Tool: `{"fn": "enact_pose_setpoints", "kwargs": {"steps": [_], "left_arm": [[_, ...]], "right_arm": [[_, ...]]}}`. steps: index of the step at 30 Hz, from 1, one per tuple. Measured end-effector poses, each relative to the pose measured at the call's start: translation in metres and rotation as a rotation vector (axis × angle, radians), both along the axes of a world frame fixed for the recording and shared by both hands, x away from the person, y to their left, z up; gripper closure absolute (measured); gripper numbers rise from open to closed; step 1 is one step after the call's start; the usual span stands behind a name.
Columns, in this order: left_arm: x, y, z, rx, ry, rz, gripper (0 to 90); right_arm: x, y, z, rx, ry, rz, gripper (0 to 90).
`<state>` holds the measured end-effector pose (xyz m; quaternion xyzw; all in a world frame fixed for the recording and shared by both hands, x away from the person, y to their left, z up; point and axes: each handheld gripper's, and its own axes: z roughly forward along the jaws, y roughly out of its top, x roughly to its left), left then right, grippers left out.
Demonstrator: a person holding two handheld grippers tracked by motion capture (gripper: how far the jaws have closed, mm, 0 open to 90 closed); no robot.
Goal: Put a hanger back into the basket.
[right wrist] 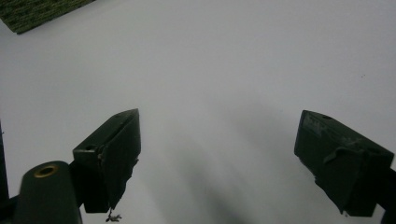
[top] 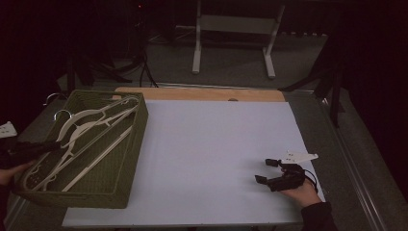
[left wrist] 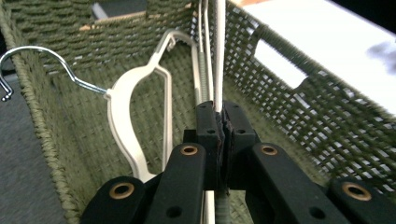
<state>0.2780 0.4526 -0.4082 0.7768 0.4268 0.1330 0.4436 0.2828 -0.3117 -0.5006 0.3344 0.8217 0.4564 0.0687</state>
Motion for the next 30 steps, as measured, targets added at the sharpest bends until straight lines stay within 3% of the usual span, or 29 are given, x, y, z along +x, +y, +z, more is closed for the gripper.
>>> {"fn": "enact_pose_setpoints", "kwargs": {"steps": [5, 11, 14, 16, 19, 20, 22, 23, 24, 25, 28, 30], "left_arm": [[0.010, -0.005, -0.007, 0.029, 0.041, 0.000, 87.8], [0.012, -0.010, -0.008, 0.071, 0.058, 0.012, 87.6], [0.015, -0.011, -0.008, 0.078, 0.069, 0.053, 84.0], [0.014, -0.006, -0.006, 0.032, 0.044, 0.100, 74.0], [0.012, 0.002, -0.004, 0.016, 0.005, 0.210, 62.2], [0.011, 0.004, -0.003, 0.009, -0.007, 0.236, 62.2], [0.007, 0.007, -0.001, 0.036, -0.061, 0.294, 60.9], [0.005, 0.009, 0.001, 0.011, -0.078, 0.317, 58.6], [0.004, 0.010, 0.003, -0.013, -0.094, 0.327, 58.4], [0.001, 0.010, 0.005, -0.011, -0.120, 0.332, 58.4], [-0.003, 0.008, 0.009, 0.002, -0.154, 0.329, 58.4], [-0.006, 0.006, 0.011, 0.031, -0.203, 0.353, 57.8]], "right_arm": [[0.000, 0.000, 0.000, -0.004, 0.001, 0.001, 14.7], [0.000, 0.000, -0.001, -0.004, 0.007, 0.001, 14.7], [0.000, 0.000, -0.001, -0.005, 0.007, 0.002, 14.7], [0.000, 0.000, -0.001, -0.005, 0.008, 0.003, 14.7], [0.000, 0.000, -0.001, -0.004, 0.009, 0.004, 14.7], [0.000, 0.000, 0.000, -0.001, 0.009, 0.005, 14.7], [0.000, 0.000, 0.000, 0.000, 0.007, 0.004, 14.7], [0.000, 0.000, 0.000, 0.001, 0.007, 0.006, 14.7], [0.000, 0.000, 0.000, 0.000, 0.008, 0.006, 14.7], [0.000, 0.000, -0.001, -0.001, 0.009, 0.007, 14.7], [0.000, 0.000, -0.001, -0.001, 0.010, 0.008, 14.7], [0.000, 0.000, -0.001, -0.002, 0.010, 0.008, 14.6]]}}
